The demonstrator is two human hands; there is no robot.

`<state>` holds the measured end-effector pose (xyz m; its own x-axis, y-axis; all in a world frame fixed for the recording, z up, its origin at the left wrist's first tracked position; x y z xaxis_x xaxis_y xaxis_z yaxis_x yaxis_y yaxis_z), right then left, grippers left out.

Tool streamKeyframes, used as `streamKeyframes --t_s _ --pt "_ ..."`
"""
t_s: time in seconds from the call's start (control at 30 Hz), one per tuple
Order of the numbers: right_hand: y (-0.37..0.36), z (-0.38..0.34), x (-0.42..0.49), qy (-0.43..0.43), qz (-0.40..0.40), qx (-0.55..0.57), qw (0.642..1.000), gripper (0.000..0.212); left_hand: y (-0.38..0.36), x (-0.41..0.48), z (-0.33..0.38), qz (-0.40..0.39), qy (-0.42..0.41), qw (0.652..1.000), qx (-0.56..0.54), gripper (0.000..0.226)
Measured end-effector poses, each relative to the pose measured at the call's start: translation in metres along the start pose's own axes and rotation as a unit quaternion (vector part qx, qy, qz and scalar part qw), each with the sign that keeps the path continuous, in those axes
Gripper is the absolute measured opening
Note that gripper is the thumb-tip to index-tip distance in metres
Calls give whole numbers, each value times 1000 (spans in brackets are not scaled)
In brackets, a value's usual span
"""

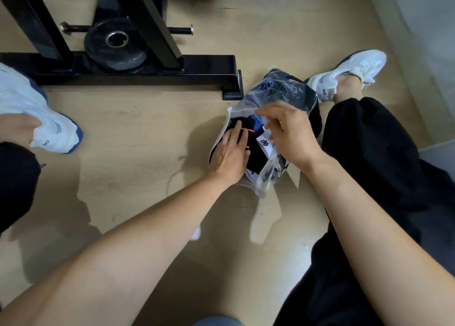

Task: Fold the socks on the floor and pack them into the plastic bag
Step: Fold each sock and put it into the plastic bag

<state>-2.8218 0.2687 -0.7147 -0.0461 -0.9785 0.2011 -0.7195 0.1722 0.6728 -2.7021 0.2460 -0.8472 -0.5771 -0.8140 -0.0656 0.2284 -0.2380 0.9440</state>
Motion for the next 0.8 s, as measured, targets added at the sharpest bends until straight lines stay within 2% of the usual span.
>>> streamKeyframes --t_s 0.07,0.13,0.23,0.33,0.43,0.57,0.8 --pt "-2 -2 0 7 1 0 1000 34 3 -6 7 26 -36 998 38 51" --pt "-4 -5 0 18 4 -7 1000 34 4 -9 11 18 -47 998 38 52" --pt "-7 -8 -2 11 1 -15 1000 34 8 -14 19 -39 -25 998 48 63" --pt "-11 -12 -8 4 -16 -10 1000 34 8 -7 29 -90 -40 995 10 54" --pt "-13 -12 -11 -8 -27 -4 1000 36 1 12 31 -170 -14 985 -38 56" --pt "-9 -8 -11 -18 -22 -7 1000 37 -16 24 35 -247 -26 969 -3 57" --pt "-11 -2 -16 -42 -45 -31 998 38 -20 14 13 -212 -11 976 -49 58"
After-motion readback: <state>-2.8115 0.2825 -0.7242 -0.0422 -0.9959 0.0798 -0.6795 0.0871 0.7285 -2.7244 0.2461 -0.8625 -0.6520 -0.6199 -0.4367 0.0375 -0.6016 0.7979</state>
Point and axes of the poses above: each hand's wrist, its own x-axis towards the middle knuckle, its own y-axis out of the back of the hand, z = x × y, the point moved 6 cm from there along x, towards the middle knuckle, and after that the axes turned 8 degrees about x, right-handed, at the moved point
